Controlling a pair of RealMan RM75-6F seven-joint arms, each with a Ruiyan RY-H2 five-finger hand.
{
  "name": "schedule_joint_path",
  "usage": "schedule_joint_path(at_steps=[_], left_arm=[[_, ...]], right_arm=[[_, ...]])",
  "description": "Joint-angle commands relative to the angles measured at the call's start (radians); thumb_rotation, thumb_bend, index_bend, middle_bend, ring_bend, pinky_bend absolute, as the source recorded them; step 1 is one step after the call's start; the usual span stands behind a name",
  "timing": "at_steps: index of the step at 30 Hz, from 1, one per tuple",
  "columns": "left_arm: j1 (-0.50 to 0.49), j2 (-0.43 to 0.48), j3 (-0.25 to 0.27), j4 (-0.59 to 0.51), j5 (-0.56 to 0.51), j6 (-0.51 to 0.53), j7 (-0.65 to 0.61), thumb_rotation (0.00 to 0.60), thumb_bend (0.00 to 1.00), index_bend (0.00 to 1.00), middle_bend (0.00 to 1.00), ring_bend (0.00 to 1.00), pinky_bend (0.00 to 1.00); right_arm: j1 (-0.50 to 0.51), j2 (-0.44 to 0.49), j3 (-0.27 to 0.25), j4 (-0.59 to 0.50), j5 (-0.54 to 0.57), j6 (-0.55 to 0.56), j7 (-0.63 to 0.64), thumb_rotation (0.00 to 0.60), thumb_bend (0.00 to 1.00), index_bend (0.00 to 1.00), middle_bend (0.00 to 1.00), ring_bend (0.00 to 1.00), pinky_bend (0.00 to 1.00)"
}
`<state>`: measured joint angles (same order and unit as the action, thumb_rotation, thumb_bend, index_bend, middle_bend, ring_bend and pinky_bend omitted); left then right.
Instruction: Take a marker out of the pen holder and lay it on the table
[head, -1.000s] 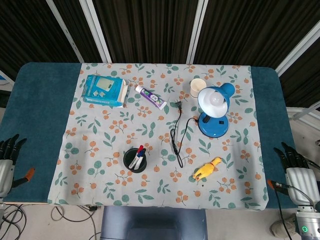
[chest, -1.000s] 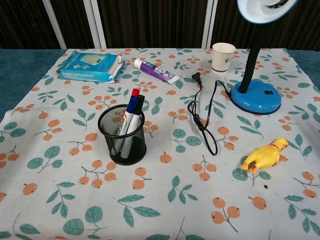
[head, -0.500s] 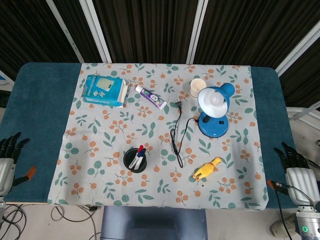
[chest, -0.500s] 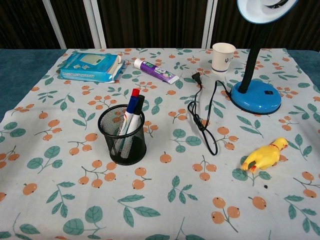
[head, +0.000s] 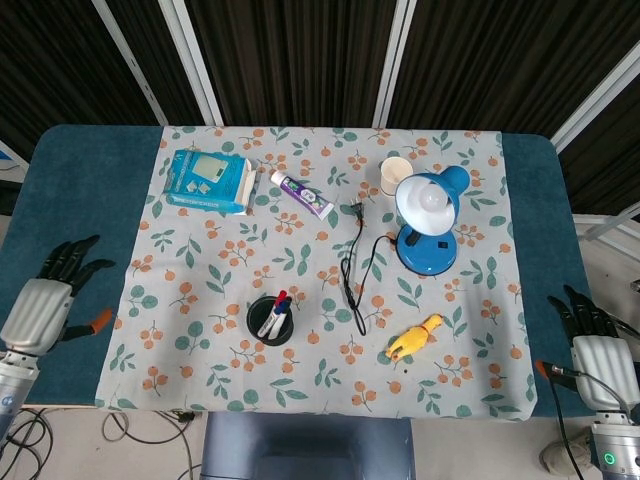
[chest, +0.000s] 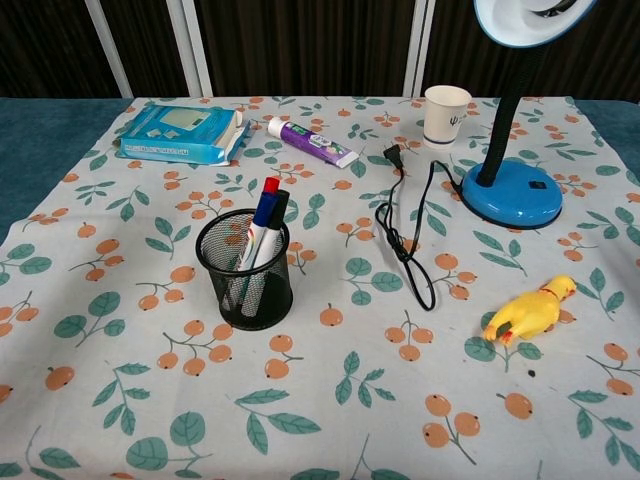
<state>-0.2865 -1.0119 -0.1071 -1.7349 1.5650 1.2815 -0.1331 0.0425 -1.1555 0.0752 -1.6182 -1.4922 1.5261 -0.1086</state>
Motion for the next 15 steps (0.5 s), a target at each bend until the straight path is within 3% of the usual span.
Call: schedule_joint_path(at_steps=[1, 5, 15], left_arm=[[-0.152, 0.043, -0.05, -0.053, -0.025, -0.203, -0.144, 0.6, 0.25, 0.24, 0.0, 0.0, 0.0], [-0.25, 0.031, -0.078, -0.045, -0.084, -0.335, -0.168, 0.6, 0.25, 0.25, 0.0, 0.0, 0.0], [-0.396, -0.07, -0.109, -0.018, -0.238, -0.522, -0.117, 0.6, 0.31, 0.32, 0.01, 0.0, 0.0]], right_arm=[[0.0, -0.001, 0.001, 0.0, 0.003, 0.0, -0.003, 0.6, 0.16, 0.15, 0.05, 0.1, 0.18], [-0.001, -0.002, 0.003, -0.001, 0.007, 0.0, -0.005, 0.6, 0.16, 0.15, 0.05, 0.1, 0.18], [-0.003, -0.002, 0.005, -0.003, 0.013, 0.001, -0.009, 0.6, 0.16, 0.15, 0.05, 0.1, 0.18]])
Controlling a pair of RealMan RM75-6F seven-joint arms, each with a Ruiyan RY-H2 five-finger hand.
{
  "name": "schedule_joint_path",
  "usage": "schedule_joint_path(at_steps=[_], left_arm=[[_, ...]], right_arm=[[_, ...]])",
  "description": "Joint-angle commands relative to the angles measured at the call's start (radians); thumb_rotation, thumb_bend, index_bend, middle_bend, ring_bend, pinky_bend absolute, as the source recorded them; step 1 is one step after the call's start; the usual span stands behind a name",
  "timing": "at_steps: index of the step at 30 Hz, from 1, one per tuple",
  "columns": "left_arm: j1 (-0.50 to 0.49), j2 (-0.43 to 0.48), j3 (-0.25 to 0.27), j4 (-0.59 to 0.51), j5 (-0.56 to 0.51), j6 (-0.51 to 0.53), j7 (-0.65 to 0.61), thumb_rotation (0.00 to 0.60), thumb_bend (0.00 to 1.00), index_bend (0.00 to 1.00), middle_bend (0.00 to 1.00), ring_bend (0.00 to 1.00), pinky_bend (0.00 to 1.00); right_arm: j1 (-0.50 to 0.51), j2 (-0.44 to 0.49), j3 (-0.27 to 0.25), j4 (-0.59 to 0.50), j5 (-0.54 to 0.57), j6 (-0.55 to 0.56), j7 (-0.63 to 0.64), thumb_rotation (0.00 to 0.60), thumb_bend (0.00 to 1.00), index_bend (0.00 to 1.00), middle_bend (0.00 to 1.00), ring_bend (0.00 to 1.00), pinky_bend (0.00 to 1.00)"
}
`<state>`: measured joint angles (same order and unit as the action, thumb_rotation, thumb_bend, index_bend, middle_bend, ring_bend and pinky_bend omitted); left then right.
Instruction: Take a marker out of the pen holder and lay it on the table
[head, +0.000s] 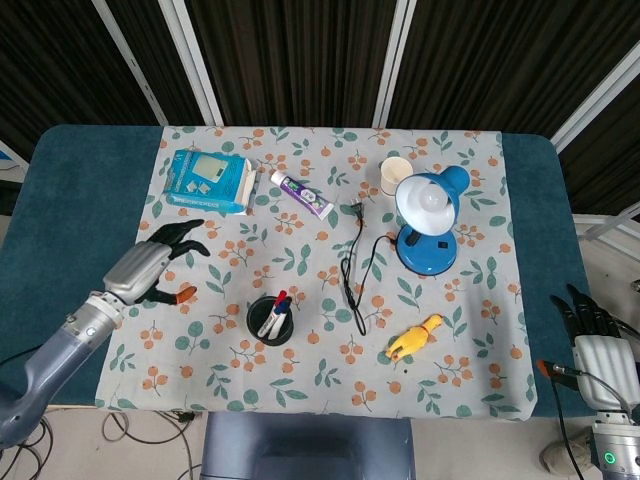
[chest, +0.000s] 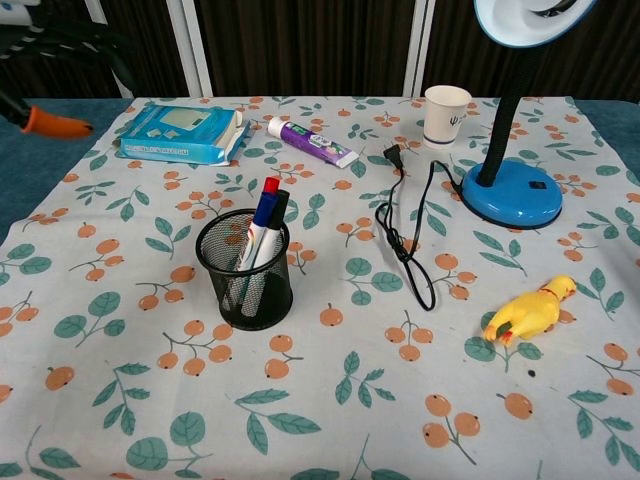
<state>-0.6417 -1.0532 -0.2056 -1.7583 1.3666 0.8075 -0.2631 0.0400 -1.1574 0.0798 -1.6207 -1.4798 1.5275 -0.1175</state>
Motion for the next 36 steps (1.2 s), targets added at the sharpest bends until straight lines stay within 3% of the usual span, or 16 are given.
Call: schedule_joint_path(at_steps=[1, 7, 17, 36], left_arm=[[-0.054, -0.035, -0.011, 0.004, -0.053, -0.066, 0.016, 0.6, 0.31, 0.32, 0.01, 0.0, 0.0], [-0.129, -0.09, -0.011, 0.017, -0.157, -0.154, 0.058, 0.6, 0.31, 0.33, 0.01, 0.0, 0.0], [-0.24, -0.211, 0.026, 0.091, -0.39, -0.203, 0.207, 0.6, 0.31, 0.35, 0.01, 0.0, 0.0], [-0.285, -0.318, 0.031, 0.117, -0.439, -0.155, 0.25, 0.6, 0.3, 0.39, 0.04, 0.0, 0.0]], right_arm=[[0.0, 0.0, 0.001, -0.001, 0.001, 0.0, -0.001, 0.6, 0.16, 0.15, 0.05, 0.1, 0.18], [-0.001, 0.0, 0.002, -0.002, 0.002, 0.002, -0.003, 0.6, 0.16, 0.15, 0.05, 0.1, 0.18], [-0.003, 0.001, 0.003, -0.005, 0.005, 0.004, -0.002, 0.6, 0.16, 0.15, 0.05, 0.1, 0.18], [-0.003, 0.005, 0.004, -0.007, 0.008, 0.001, 0.001, 0.6, 0.16, 0.15, 0.05, 0.1, 0.18]])
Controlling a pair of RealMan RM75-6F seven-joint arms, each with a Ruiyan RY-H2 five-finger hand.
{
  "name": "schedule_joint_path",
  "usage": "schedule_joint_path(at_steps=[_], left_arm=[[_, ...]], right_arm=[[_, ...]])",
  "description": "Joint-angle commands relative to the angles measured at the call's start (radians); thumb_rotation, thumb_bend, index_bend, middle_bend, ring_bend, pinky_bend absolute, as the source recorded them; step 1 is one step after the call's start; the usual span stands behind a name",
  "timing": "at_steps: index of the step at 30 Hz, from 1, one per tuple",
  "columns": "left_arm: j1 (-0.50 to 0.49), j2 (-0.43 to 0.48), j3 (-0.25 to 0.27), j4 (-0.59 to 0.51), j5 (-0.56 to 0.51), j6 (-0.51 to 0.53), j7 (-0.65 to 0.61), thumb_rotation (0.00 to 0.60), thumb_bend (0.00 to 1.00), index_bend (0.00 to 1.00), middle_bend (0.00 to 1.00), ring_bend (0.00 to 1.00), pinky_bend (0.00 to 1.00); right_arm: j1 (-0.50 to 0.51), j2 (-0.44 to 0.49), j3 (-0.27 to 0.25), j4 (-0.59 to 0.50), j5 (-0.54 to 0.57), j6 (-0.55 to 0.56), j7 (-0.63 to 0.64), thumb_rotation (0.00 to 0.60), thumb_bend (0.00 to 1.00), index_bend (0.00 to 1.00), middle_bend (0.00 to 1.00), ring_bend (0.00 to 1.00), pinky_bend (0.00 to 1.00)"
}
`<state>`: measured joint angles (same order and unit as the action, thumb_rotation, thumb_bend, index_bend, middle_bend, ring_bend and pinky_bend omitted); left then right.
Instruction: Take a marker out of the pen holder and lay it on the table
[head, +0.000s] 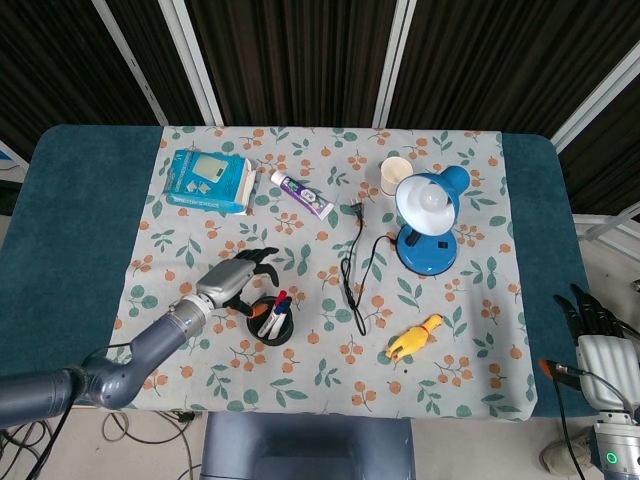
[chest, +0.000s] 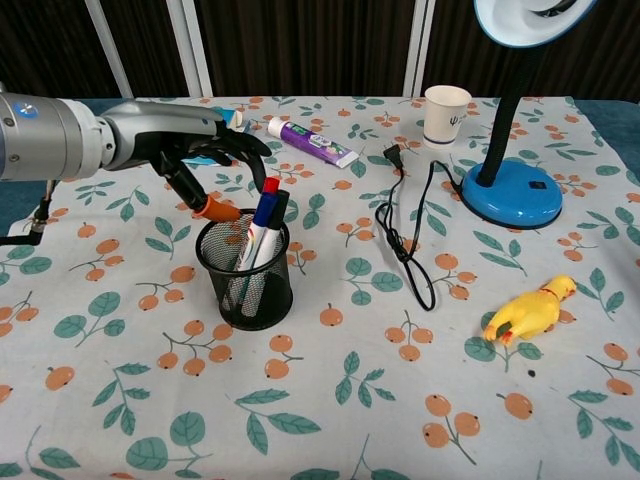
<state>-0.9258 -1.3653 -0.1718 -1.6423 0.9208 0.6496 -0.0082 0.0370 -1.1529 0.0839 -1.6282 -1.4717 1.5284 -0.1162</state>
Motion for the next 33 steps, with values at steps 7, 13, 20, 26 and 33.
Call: schedule_joint_path(at_steps=[7, 13, 20, 26, 33], left_arm=[[0.004, -0.026, -0.014, 0.003, 0.043, 0.016, -0.029, 0.6, 0.3, 0.43, 0.05, 0.0, 0.0], [-0.002, -0.025, -0.005, -0.003, 0.039, 0.014, -0.017, 0.6, 0.3, 0.45, 0.05, 0.0, 0.0], [-0.009, -0.024, -0.008, -0.005, 0.027, 0.001, -0.026, 0.6, 0.31, 0.47, 0.06, 0.0, 0.0], [-0.011, -0.022, -0.004, -0.012, 0.027, 0.002, -0.022, 0.6, 0.31, 0.49, 0.07, 0.0, 0.0], [-0.015, -0.027, -0.003, -0.012, 0.019, 0.006, -0.021, 0.6, 0.31, 0.5, 0.07, 0.0, 0.0]], right_arm=[[0.0, 0.002, 0.0, -0.002, 0.001, -0.001, 0.003, 0.6, 0.16, 0.15, 0.05, 0.1, 0.18], [-0.001, 0.003, 0.0, -0.004, 0.001, -0.001, 0.002, 0.6, 0.16, 0.15, 0.05, 0.1, 0.18], [-0.001, 0.002, 0.0, -0.005, 0.004, -0.003, 0.0, 0.6, 0.16, 0.15, 0.05, 0.1, 0.18], [-0.001, 0.003, 0.001, -0.008, 0.005, -0.003, 0.001, 0.6, 0.16, 0.15, 0.05, 0.1, 0.18], [-0.001, 0.003, 0.001, -0.009, 0.007, -0.004, 0.0, 0.6, 0.16, 0.15, 0.05, 0.1, 0.18]])
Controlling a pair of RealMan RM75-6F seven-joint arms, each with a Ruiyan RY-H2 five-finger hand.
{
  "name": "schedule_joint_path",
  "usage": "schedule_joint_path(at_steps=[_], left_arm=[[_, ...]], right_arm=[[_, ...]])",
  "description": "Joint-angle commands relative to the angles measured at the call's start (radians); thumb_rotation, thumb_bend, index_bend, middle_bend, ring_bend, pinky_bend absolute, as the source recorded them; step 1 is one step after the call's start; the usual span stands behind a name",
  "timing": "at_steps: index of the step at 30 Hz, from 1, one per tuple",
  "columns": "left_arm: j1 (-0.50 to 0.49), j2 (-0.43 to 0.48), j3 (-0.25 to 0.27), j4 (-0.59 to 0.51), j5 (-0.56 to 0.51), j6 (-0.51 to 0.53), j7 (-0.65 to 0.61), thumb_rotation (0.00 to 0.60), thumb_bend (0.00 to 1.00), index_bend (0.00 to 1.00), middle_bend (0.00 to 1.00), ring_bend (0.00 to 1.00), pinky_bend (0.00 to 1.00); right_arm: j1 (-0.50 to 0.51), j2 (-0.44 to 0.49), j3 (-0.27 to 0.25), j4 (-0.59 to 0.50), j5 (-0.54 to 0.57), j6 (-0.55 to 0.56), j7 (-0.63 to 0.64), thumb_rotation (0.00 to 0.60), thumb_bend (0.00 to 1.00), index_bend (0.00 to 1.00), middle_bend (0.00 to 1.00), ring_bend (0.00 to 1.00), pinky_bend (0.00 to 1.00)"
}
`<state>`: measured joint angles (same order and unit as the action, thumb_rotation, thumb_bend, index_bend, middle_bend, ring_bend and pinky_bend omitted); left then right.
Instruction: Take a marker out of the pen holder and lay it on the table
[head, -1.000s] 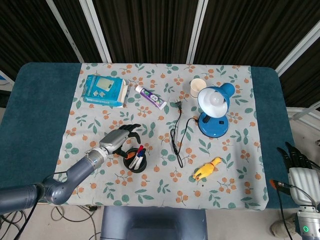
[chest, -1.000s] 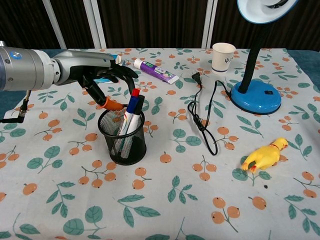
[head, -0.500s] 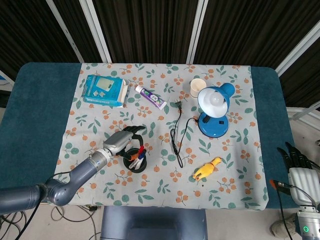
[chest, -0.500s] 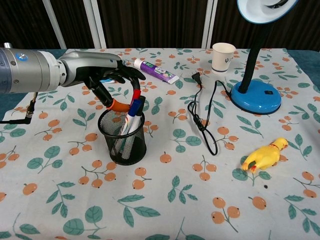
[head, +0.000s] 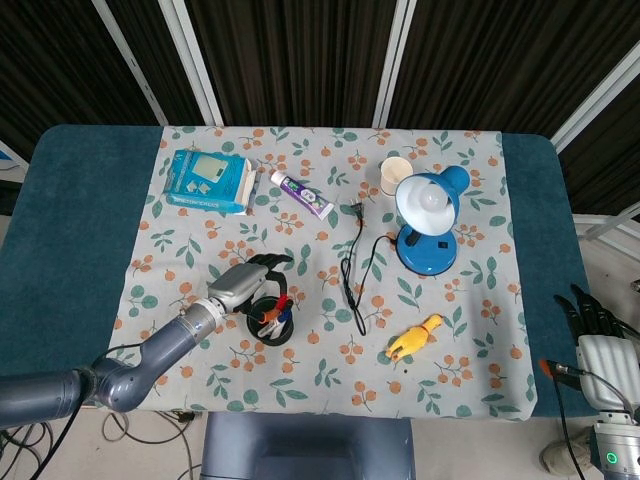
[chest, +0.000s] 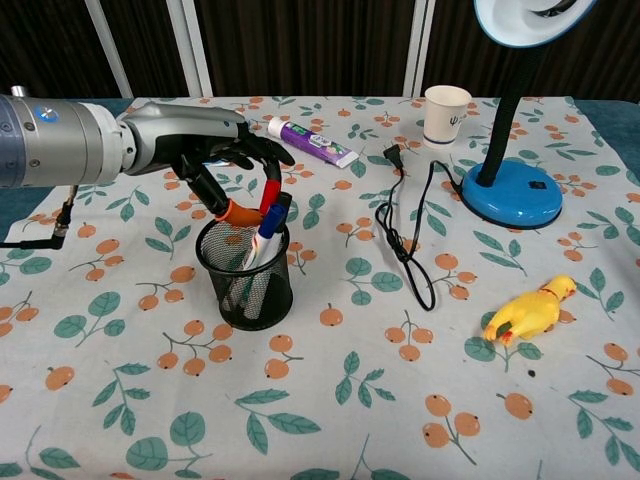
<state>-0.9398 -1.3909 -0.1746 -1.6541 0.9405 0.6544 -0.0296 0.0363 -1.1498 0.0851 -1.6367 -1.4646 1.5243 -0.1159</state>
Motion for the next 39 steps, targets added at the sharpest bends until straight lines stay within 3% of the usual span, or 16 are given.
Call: schedule_joint_path(at_steps=[1, 15, 30, 39], left_arm=[[-0.001, -0.002, 0.0, 0.0, -0.001, 0.001, 0.001, 0.6, 0.31, 0.5, 0.07, 0.0, 0.0], [-0.015, -0.008, 0.01, 0.011, -0.024, -0.01, 0.012, 0.6, 0.31, 0.52, 0.08, 0.0, 0.0], [-0.003, 0.023, 0.005, -0.033, 0.003, -0.011, -0.015, 0.6, 0.45, 0.58, 0.11, 0.0, 0.0], [0.04, 0.13, -0.038, -0.15, 0.074, 0.015, -0.09, 0.6, 0.45, 0.58, 0.11, 0.0, 0.0]], right_arm=[[0.0, 0.0, 0.0, -0.001, 0.0, 0.0, 0.0, 0.6, 0.16, 0.15, 0.05, 0.1, 0.18], [0.0, 0.001, 0.0, -0.002, 0.002, -0.002, 0.002, 0.6, 0.16, 0.15, 0.05, 0.1, 0.18], [0.0, 0.002, 0.002, -0.007, 0.008, -0.005, 0.001, 0.6, 0.16, 0.15, 0.05, 0.1, 0.18], [-0.001, 0.001, 0.003, -0.007, 0.011, -0.003, 0.0, 0.6, 0.16, 0.15, 0.05, 0.1, 0.18]])
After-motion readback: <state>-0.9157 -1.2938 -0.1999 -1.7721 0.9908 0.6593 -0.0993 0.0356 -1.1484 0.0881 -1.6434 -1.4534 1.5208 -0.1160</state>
